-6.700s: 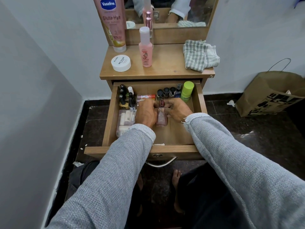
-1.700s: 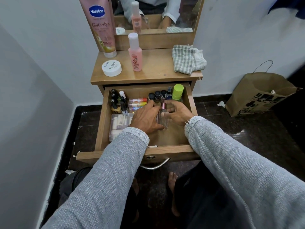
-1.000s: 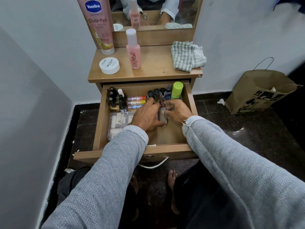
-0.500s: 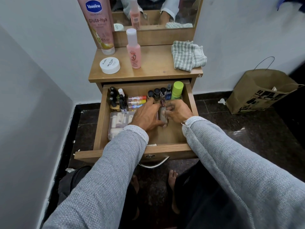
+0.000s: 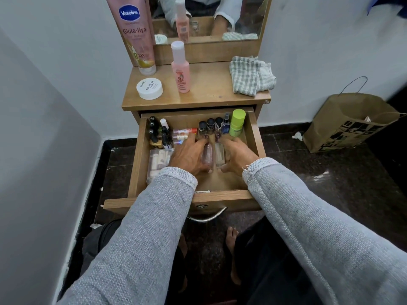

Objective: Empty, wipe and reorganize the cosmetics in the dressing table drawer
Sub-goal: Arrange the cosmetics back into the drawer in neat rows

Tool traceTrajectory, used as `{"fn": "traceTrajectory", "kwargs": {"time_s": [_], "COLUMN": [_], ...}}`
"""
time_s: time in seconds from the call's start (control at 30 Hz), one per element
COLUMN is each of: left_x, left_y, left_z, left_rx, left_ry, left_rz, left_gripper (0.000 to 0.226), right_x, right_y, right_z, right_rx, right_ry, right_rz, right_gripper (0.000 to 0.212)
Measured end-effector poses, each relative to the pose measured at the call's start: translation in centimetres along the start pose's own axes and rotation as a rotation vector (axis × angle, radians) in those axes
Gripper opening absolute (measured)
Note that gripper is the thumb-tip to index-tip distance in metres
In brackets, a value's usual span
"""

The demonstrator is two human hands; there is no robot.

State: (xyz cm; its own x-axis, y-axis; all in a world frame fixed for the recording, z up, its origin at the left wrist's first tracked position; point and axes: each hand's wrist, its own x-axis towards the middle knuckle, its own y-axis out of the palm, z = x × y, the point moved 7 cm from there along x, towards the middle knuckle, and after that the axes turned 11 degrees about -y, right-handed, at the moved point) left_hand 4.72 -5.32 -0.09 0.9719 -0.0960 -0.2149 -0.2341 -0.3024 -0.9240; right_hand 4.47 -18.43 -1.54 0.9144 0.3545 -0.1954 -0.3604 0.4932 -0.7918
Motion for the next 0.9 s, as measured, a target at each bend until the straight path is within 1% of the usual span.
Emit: {"fn": "traceTrajectory", "kwargs": {"time_s": [0.13,0.47,0.77,0.9], "left_x": [0.1,0.6,0.8,0.8], "left_y": [0.1,0.3,0.4,0.5], "left_z": [0.2,0.4,0.4,0.5], "left_rx": [-0.016,-0.027,-0.024,-0.022], "left_ry": [-0.025,-0.025,-0.015,-0.021], "left_rz": [-0.009,-0.039,-0.049,-0.039], "left_gripper": [0.082,0.079,0.078,0.080], "right_x": [0.3,0.7,1.0,1.1], "right_y": [-0.3,-0.2,0.0,0.1], "right_z": [0.7,0.4,0.2,-0.1], "right_rx": [-0.050,-0.054,-0.043,-0.027], "right_ry": [-0.031,-0.010,0.003,0.016], "right_rz": [-0.033,-0.050,-0.044,-0.041], "right_gripper": [0.084,0.080,0.085,0.084]}}
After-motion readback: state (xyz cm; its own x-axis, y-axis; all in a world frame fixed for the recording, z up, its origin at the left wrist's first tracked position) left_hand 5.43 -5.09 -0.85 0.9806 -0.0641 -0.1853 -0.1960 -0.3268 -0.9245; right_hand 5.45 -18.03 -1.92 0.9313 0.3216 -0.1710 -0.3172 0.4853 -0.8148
